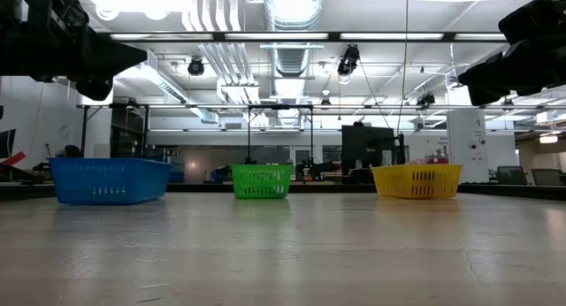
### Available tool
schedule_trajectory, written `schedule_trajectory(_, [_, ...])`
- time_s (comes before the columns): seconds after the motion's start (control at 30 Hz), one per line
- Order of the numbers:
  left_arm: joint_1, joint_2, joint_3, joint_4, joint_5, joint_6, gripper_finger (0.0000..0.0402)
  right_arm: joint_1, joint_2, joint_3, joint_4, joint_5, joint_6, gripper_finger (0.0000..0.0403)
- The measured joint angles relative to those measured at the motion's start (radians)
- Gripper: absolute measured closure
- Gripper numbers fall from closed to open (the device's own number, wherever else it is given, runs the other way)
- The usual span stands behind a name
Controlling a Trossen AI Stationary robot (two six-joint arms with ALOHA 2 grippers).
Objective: Pick and place Stapler, Stapler remover, tape
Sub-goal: Return to Home Position
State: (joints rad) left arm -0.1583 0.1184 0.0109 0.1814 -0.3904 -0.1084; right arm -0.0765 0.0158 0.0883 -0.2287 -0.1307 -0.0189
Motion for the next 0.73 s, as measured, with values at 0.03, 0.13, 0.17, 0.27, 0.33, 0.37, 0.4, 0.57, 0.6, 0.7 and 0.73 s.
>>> schedule_trajectory(0.03, [0.0, 0.0, 0.0, 0.0, 0.0, 0.0, 0.0387, 0.0, 0.0, 0.0, 0.0, 0.0, 0.0, 0.0394])
schedule_trajectory(0.13, [0.0, 0.0, 0.0, 0.0, 0.0, 0.0, 0.0389, 0.0, 0.0, 0.0, 0.0, 0.0, 0.0, 0.0394])
schedule_trajectory(0.17, [0.0, 0.0, 0.0, 0.0, 0.0, 0.0, 0.039, 0.0, 0.0, 0.0, 0.0, 0.0, 0.0, 0.0394])
schedule_trajectory(0.27, [0.0, 0.0, 0.0, 0.0, 0.0, 0.0, 0.0389, 0.0, 0.0, 0.0, 0.0, 0.0, 0.0, 0.0394])
schedule_trajectory(0.33, [0.0, 0.0, 0.0, 0.0, 0.0, 0.0, 0.0388, 0.0, 0.0, 0.0, 0.0, 0.0, 0.0, 0.0394])
schedule_trajectory(0.37, [0.0, 0.0, 0.0, 0.0, 0.0, 0.0, 0.0387, 0.0, 0.0, 0.0, 0.0, 0.0, 0.0, 0.0394])
schedule_trajectory(0.4, [0.0, 0.0, 0.0, 0.0, 0.0, 0.0, 0.0388, 0.0, 0.0, 0.0, 0.0, 0.0, 0.0, 0.0394])
schedule_trajectory(0.57, [0.0, 0.0, 0.0, 0.0, 0.0, 0.0, 0.039, 0.0, 0.0, 0.0, 0.0, 0.0, 0.0, 0.0394])
schedule_trajectory(0.6, [0.0, 0.0, 0.0, 0.0, 0.0, 0.0, 0.0389, 0.0, 0.0, 0.0, 0.0, 0.0, 0.0, 0.0394])
schedule_trajectory(0.7, [0.0, 0.0, 0.0, 0.0, 0.0, 0.0, 0.0387, 0.0, 0.0, 0.0, 0.0, 0.0, 0.0, 0.0394])
schedule_trajectory(0.73, [0.0, 0.0, 0.0, 0.0, 0.0, 0.0, 0.0388, 0.0, 0.0, 0.0, 0.0, 0.0, 0.0, 0.0394])
